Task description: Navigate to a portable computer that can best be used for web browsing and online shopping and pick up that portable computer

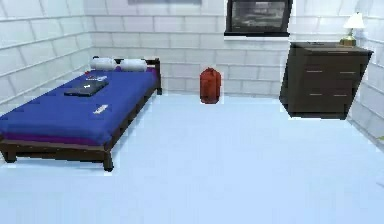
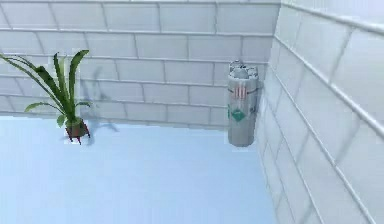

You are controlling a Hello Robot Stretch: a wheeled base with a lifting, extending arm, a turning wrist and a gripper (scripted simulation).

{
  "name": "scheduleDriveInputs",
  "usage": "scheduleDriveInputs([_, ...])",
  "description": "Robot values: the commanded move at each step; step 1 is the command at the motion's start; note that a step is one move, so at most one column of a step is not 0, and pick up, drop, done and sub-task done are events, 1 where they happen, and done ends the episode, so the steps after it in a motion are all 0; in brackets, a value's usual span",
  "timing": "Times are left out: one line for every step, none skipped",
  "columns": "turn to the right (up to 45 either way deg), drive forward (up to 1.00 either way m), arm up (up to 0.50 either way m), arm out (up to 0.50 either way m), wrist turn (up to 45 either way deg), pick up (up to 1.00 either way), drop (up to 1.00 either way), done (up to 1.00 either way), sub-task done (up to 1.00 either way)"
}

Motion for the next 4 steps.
scheduleDriveInputs([0.0,0.40,0.00,0.00,0.0,0.00,0.00,0.00,0.00])
scheduleDriveInputs([-24.0,0.00,0.00,0.00,0.0,0.00,0.00,0.00,0.00])
scheduleDriveInputs([0.0,0.75,0.00,0.00,0.0,0.00,0.00,0.00,0.00])
scheduleDriveInputs([-45.0,0.00,0.00,0.00,0.0,0.00,0.00,0.00,0.00])
